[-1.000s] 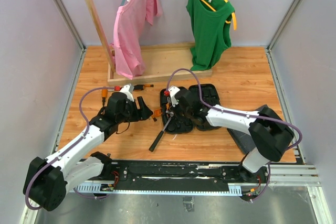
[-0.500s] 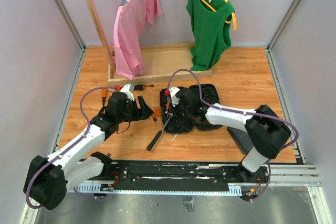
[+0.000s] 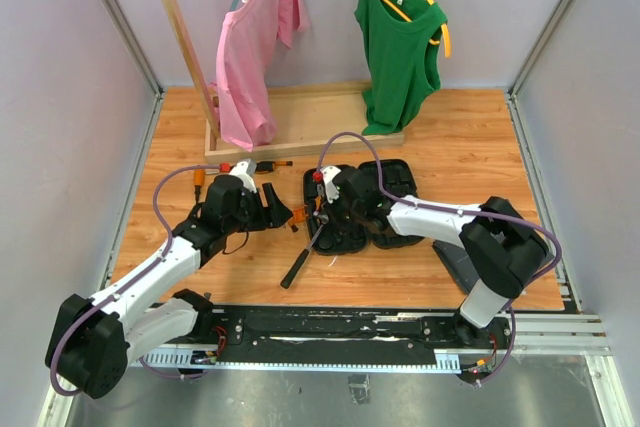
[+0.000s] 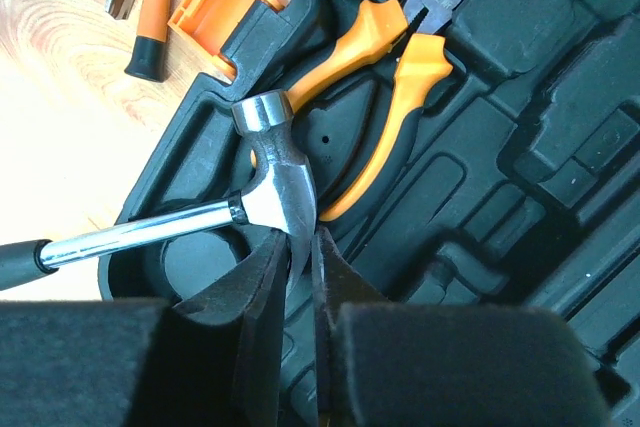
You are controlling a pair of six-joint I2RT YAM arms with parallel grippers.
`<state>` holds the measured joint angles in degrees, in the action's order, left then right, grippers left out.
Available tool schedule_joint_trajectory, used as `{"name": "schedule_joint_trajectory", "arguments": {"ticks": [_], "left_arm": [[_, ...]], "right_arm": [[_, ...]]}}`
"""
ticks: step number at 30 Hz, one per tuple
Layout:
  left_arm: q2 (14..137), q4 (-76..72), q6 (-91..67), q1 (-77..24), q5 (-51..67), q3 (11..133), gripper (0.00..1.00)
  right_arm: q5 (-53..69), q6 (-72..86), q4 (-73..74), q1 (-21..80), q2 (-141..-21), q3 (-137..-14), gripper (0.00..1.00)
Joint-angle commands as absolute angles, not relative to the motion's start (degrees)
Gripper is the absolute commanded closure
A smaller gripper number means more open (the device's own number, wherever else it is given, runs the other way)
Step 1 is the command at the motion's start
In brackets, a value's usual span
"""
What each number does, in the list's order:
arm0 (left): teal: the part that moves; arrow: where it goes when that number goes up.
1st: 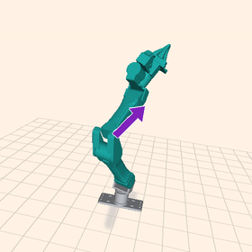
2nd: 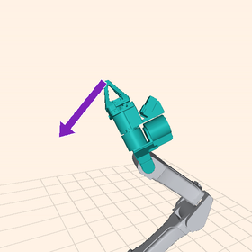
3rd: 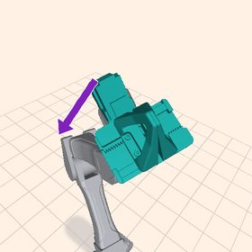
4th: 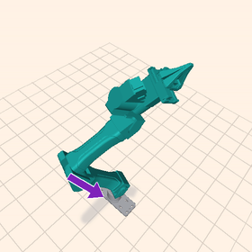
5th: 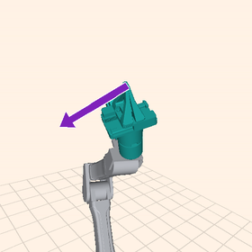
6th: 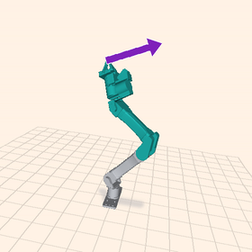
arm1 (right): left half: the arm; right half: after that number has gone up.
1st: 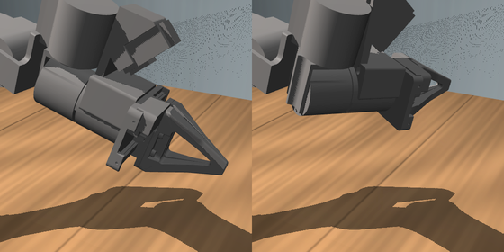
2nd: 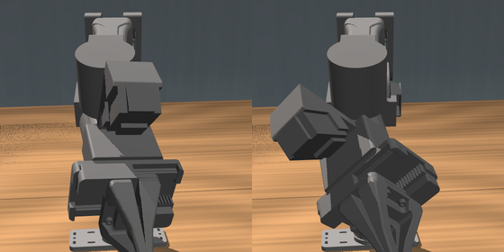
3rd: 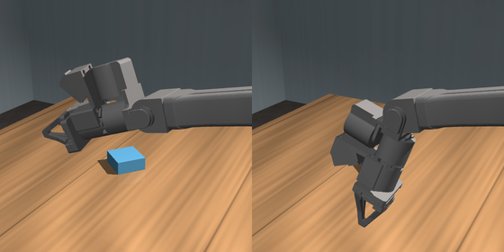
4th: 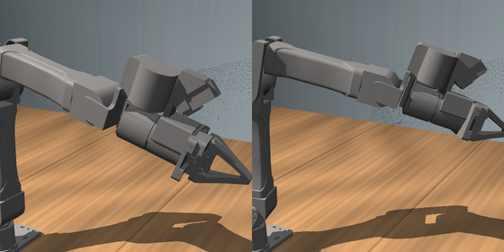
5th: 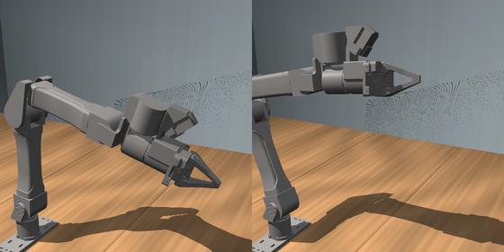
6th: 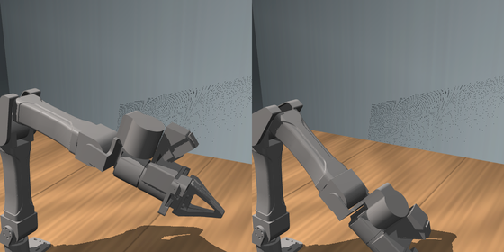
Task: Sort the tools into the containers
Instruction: Pick up the hammer at the center of the board.
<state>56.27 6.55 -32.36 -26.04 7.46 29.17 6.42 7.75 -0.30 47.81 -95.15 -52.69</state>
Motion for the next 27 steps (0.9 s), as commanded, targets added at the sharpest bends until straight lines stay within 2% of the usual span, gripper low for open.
{"name": "schedule_joint_trajectory", "arguments": {"ticks": [1, 5, 14, 27], "left_arm": [[56.3, 5.1, -32.3, -25.8, 7.9, 28.7, 0.29], [56.3, 4.6, -31.6, -25.8, 9.5, 29.1, 0.29], [56.2, 1.4, -28.4, -26.3, 16.8, 31.0, 0.29], [59.3, -5.9, -27.3, -36.0, 22.8, 30.2, 0.29]], "right_arm": [[5.6, 7.5, 1.6, 47.2, -95.9, -52.8, 0.94], [4.5, 7.1, 1.6, 47.3, -92.4, -52.4, 0.99], [0.2, 3.7, 0.5, 47.2, -82.9, -50.3, 0.99], [-3.9, 0.3, -0.4, 46.2, -67.9, -46.3, 0.99]]}}
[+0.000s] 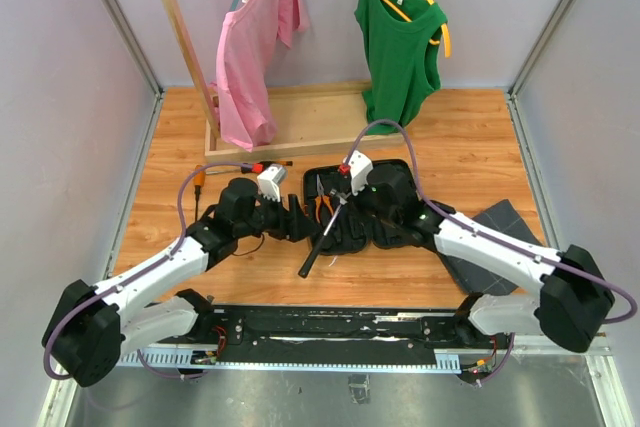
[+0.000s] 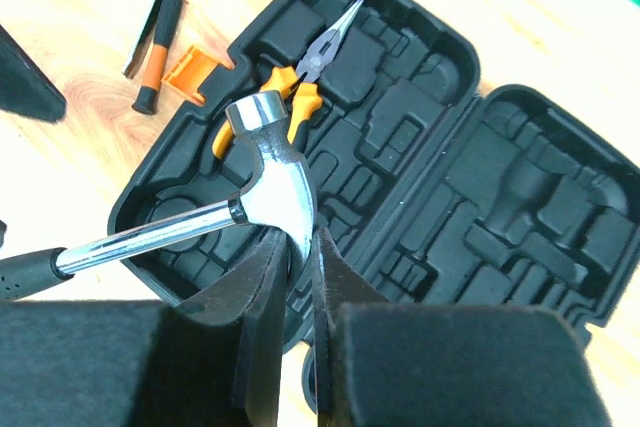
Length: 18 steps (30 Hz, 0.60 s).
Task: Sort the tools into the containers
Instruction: Pick up the hammer at the center of the board.
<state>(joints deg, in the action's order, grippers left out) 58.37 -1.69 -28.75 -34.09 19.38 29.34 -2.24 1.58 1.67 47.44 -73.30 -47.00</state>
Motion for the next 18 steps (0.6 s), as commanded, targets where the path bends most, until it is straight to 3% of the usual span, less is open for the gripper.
{"name": "schedule_joint_trajectory", "arguments": {"ticks": [1, 18], "left_arm": [[59.8, -6.3, -27.3, -36.4, 23.5, 30.0, 0.29], [61.7, -14.2, -28.6, -42.9, 29.9, 29.6, 0.31]], "right_arm": [[-3.8, 0.3, -0.3, 46.1, -66.8, -46.1, 0.99], [-5.9, -0.8, 2.1, 45.1, -60.2, -45.3, 0.99]]}}
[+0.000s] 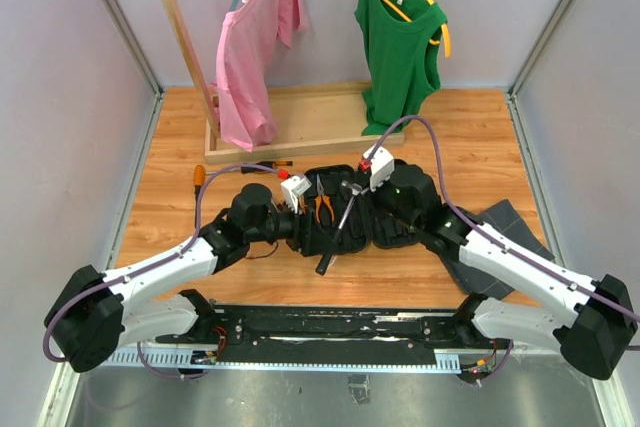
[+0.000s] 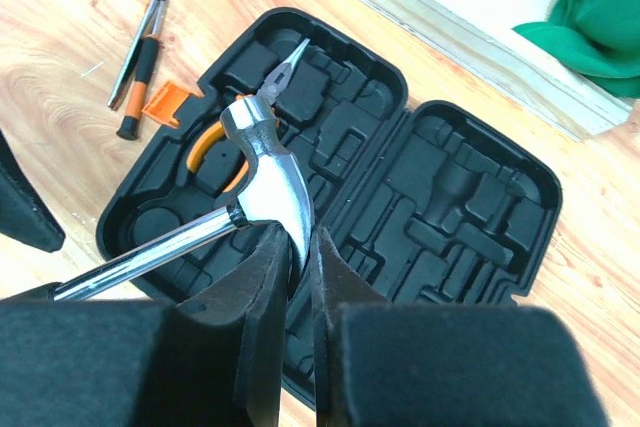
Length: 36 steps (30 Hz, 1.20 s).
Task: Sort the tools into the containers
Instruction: Pick up the hammer at the center of the board.
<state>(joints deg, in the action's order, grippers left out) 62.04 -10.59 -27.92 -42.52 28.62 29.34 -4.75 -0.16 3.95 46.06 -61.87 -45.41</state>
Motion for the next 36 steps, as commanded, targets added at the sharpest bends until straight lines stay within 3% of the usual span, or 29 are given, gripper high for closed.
{"name": "schedule_joint_trajectory", "arguments": {"ticks": [1, 21, 28, 32, 36], "left_arm": [[61.6, -14.3, -28.8, -43.0, 29.6, 29.6, 0.31], [63.6, -16.7, -29.3, -45.2, 33.3, 30.4, 0.44], [64.9, -16.7, -29.0, -45.4, 33.3, 31.4, 0.77], [66.2, -16.6, -29.1, -45.4, 32.5, 32.5, 0.93], [67.1, -15.1, -29.4, -45.4, 27.8, 33.2, 0.99]], "right_arm": [[-6.0, -0.9, 2.1, 45.2, -60.0, -45.2, 0.99], [-12.7, 3.4, -5.3, 45.1, -56.1, -43.0, 0.99], [-11.8, 2.7, -5.2, 45.0, -56.2, -43.2, 0.96], [-10.0, 2.5, -5.2, 45.1, -55.8, -42.5, 0.89], [-7.8, 1.8, -3.8, 45.1, -55.6, -42.6, 0.78]]}}
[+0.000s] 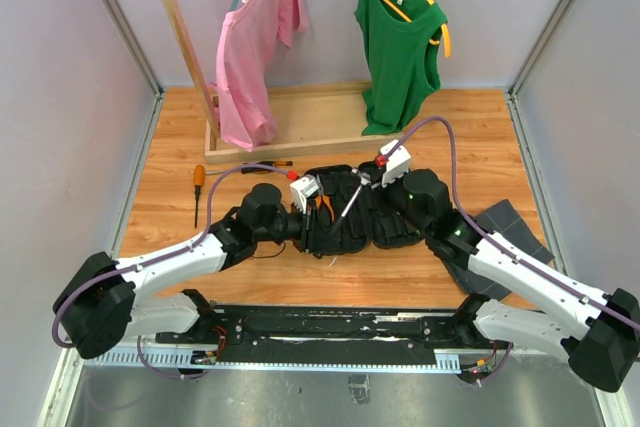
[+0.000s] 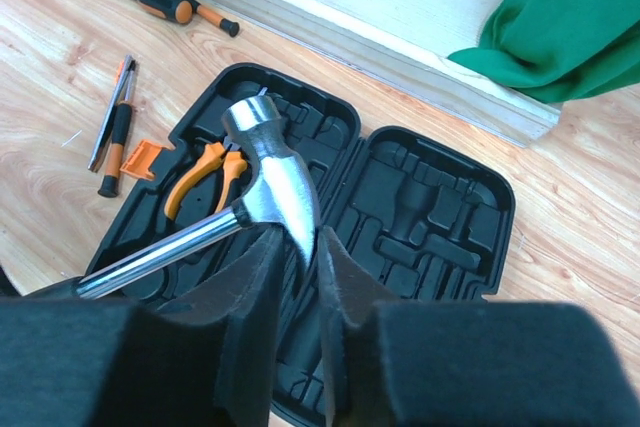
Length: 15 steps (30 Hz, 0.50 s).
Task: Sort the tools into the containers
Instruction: Pick up the hammer at the center of the board.
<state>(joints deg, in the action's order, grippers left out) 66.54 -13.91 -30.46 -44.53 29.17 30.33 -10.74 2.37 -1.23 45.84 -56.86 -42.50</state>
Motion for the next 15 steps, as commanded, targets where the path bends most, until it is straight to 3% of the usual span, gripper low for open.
{"name": "schedule_joint_trajectory", "arguments": {"ticks": [1, 8, 15], "left_arm": [[67.1, -14.9, -29.2, -45.4, 26.8, 33.2, 0.99], [66.4, -15.0, -29.3, -45.4, 20.5, 33.3, 0.99], [65.0, -13.6, -29.3, -45.4, 13.2, 33.4, 1.0]], "right_arm": [[-7.2, 1.6, -3.4, 45.0, -55.4, -42.7, 0.75], [-5.6, 1.1, 1.0, 45.1, -54.0, -43.8, 0.51], [-11.6, 7.5, 2.9, 45.1, -49.1, -42.3, 0.44]]}}
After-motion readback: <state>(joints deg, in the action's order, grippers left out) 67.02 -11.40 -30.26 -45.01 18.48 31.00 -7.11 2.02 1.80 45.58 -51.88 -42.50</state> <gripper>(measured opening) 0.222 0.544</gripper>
